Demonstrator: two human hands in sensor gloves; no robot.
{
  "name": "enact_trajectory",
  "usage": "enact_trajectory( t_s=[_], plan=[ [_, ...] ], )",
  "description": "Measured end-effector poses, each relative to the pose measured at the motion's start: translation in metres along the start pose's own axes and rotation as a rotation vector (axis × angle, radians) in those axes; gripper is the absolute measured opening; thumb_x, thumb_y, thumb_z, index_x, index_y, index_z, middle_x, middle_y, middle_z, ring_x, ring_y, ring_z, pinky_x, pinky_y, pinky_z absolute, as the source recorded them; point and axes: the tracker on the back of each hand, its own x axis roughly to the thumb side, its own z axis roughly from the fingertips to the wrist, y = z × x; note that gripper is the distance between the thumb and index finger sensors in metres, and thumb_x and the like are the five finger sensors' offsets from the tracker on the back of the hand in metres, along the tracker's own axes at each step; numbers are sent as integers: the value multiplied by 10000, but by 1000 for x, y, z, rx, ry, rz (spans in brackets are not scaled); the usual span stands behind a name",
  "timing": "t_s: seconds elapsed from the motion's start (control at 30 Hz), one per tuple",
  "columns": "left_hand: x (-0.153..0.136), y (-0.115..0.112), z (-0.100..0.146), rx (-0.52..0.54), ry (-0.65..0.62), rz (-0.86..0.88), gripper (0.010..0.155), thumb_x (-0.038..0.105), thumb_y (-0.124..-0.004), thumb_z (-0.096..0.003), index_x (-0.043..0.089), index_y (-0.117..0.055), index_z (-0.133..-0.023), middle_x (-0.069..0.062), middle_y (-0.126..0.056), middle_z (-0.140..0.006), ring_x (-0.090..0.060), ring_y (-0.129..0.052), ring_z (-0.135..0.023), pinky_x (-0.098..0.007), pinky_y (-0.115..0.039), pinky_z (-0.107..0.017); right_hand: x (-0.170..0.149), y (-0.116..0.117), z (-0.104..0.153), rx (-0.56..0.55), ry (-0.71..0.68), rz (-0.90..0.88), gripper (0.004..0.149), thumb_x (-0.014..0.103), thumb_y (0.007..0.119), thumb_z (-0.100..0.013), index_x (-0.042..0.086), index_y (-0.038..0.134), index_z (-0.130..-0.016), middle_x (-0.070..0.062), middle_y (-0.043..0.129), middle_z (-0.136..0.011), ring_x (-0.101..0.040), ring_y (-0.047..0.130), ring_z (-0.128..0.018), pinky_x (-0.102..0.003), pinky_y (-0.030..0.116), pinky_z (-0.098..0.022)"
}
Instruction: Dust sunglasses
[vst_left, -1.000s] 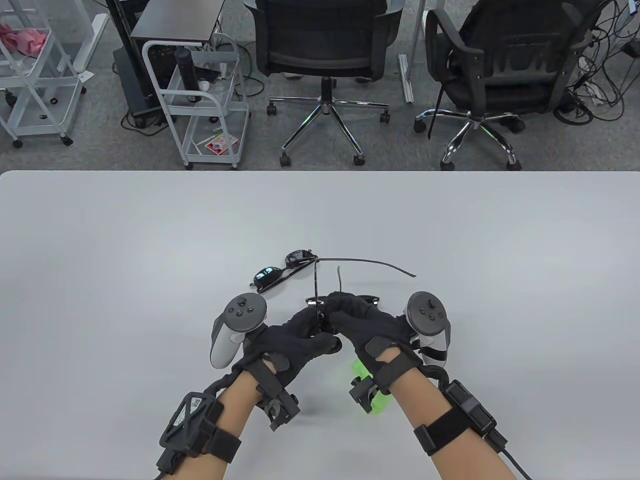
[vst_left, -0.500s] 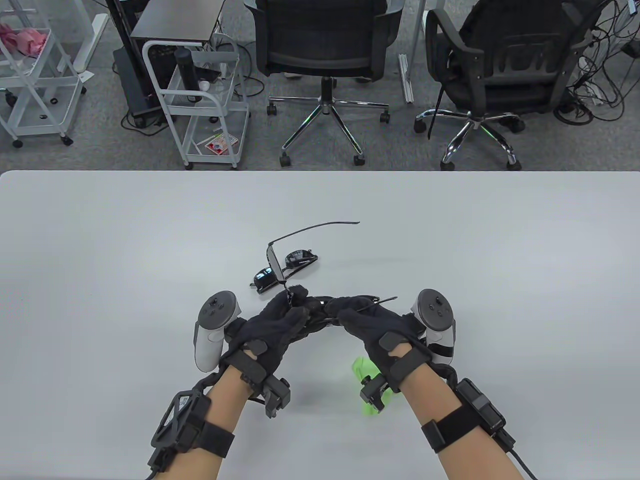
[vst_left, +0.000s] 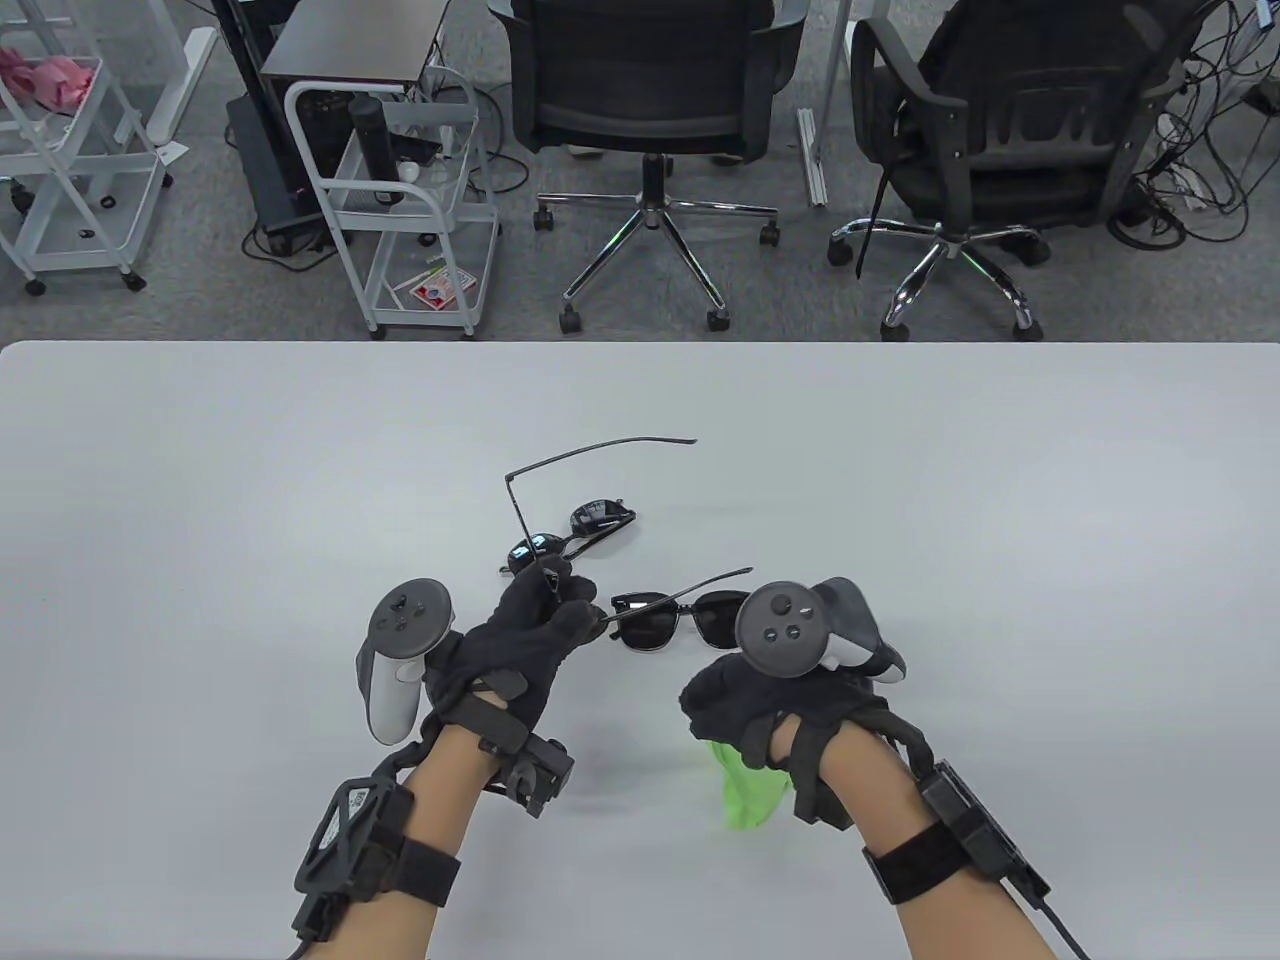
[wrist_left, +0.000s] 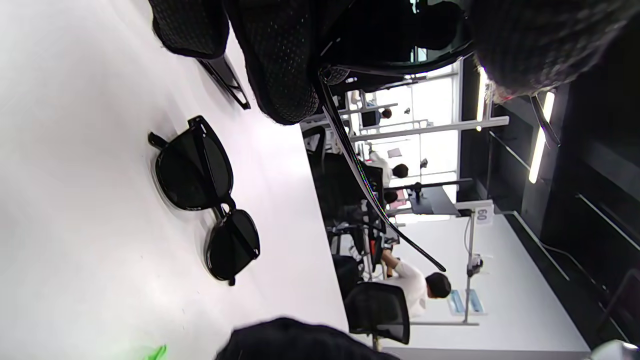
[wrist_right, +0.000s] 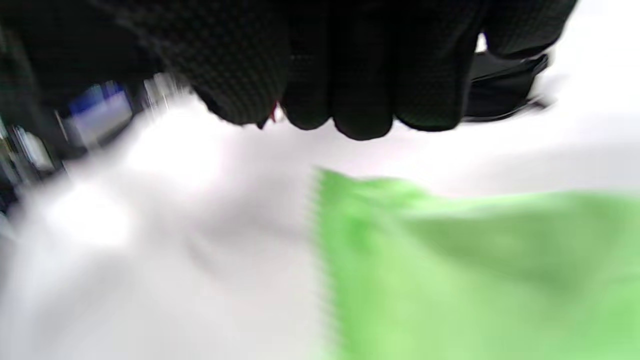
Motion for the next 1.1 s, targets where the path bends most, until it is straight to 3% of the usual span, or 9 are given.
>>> enact_trajectory(
  t_s=[0.07, 0.23, 0.43, 0.53, 0.63, 0.73, 0.8, 0.9, 1.1],
  plan=[
    [0, 2, 0, 10, 0, -17, 929, 724, -763, -329, 297, -399, -1070, 104, -643, -1083, -119, -920, -961, -456, -662, -763, 5, 5, -1, 53, 17, 190, 399, 318, 950, -386, 173, 944, -757, -91, 960, -832, -374, 958, -729, -637, 681, -587],
    [-1, 0, 0, -7, -1, -13, 931, 724, -763, -330, 296, -397, -1071, 102, -640, -1085, -120, -920, -961, -459, -661, -762, 3, 28, -11, 224, 73, 311, 482, 314, 989, -362, 149, 913, -808, -115, 932, -855, -391, 934, -743, -646, 663, -594],
    [0, -3, 0, -14, -1, -41, 932, 719, -765, -331, 291, -397, -1072, 98, -640, -1084, -128, -918, -961, -463, -659, -761, 5, 30, -16, 63, 121, 491, 570, 425, 982, -343, 146, 886, -831, -114, 914, -867, -384, 931, -738, -628, 675, -597],
    [-1, -3, 0, -11, 3, -60, 931, 719, -765, -331, 291, -397, -1072, 95, -639, -1084, -129, -917, -961, -464, -659, -760, -1, 38, -20, 106, 157, 492, 679, 467, 976, -338, 128, 818, -904, -125, 872, -908, -400, 902, -766, -637, 656, -604],
    [-1, -3, 0, -9, 5, -74, 931, 718, -767, -331, 289, -400, -1071, 95, -641, -1083, -130, -918, -959, -465, -659, -759, -3, 45, -24, 111, 172, 509, 672, 467, 978, -328, 119, 815, -879, -114, 889, -875, -380, 923, -739, -626, 675, -596],
    [0, -4, -1, -6, 2, -93, 930, 717, -769, -331, 289, -401, -1071, 91, -641, -1083, -134, -919, -957, -467, -658, -758, -1, 45, -25, 61, 138, 528, 519, 420, 985, -326, 168, 903, -773, -55, 976, -768, -321, 989, -658, -592, 726, -582],
    [3, -4, 0, 19, -5, -152, 931, 713, -773, -331, 286, -403, -1072, 87, -644, -1081, -141, -919, -954, -471, -656, -757, -4, 38, -23, 29, 127, 427, 438, 391, 966, -345, 191, 931, -733, -31, 1002, -727, -300, 1009, -630, -581, 735, -580],
    [8, -3, 2, 71, -26, -279, 931, 710, -779, -328, 291, -406, -1071, 90, -644, -1081, -149, -923, -949, -483, -650, -758, -12, 23, -13, -109, 101, 211, 412, 379, 955, -351, 190, 946, -716, -30, 1015, -702, -298, 1020, -607, -581, 742, -570],
    [26, -7, 12, 211, -105, -573, 925, 699, -806, -313, 311, -436, -1068, 101, -668, -1067, -163, -916, -935, -519, -622, -757, -49, -6, 17, -530, 31, -635, 405, 370, 940, -379, 184, 937, -739, -36, 1005, -726, -311, 1011, -630, -594, 734, -568]
  ],
)
